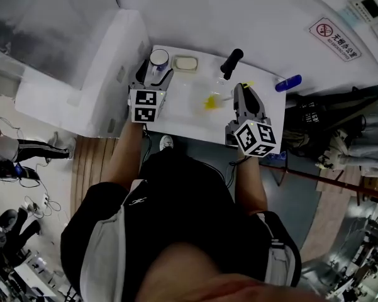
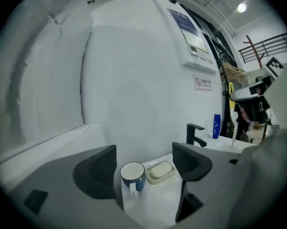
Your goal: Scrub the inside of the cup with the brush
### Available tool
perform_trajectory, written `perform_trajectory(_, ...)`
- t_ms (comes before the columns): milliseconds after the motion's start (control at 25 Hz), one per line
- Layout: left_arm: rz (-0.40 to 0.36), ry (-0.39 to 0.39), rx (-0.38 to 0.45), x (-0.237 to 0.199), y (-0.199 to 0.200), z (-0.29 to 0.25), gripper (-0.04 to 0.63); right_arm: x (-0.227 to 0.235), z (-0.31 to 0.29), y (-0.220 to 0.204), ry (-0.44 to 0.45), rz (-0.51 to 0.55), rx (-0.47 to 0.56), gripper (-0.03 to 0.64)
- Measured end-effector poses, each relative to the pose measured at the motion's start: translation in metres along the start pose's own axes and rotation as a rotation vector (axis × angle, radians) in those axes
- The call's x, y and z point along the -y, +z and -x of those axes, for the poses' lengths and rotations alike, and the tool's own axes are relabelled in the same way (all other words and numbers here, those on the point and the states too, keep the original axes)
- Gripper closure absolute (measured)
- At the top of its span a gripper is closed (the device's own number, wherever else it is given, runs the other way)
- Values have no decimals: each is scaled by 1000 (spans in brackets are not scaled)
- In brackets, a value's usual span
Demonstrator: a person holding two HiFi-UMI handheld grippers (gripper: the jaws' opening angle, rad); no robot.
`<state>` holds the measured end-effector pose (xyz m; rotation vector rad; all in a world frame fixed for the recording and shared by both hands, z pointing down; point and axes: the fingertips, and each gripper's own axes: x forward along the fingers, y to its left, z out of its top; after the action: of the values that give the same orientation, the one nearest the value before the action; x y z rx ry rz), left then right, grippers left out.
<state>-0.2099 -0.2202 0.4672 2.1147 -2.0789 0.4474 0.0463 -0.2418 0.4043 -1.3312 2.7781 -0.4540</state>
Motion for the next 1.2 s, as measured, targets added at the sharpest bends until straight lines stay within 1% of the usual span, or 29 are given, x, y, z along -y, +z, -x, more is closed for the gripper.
perform_trajectory(160,-51,6,-52,-19,-16,-28,229,8,-4,-7,-56,4,-17,565)
perform_trajectory(280,-59,-12,-98,-28,-33,-50,220,14,-6,-10,-93,7,-28,565)
perform_trajectory(480,-46,-57,-164,-34,-66,-85,207,22,-8,-16,-156,10,-44,565)
perform_trajectory(720,-27,-37,-201,-46,-90,-116,195,34,-5,-22,-231,13,-60,565)
perform_trajectory(880,-19,-82,-220,-48,-102,-134,190,40,-5,-30,-275,8,-81,565)
perform_trajectory(1000,-26,-119,-242,-43,-110,-144,187,44,-3,-35,-298,-1,-96,565)
perform_trajectory(1120,-42,-135,-274,-40,-119,-154,187,47,-2,-36,-312,-5,-103,565)
perform_trajectory(1200,-39,-142,-292,-39,-125,-159,187,49,-2,-35,-318,-5,-107,565)
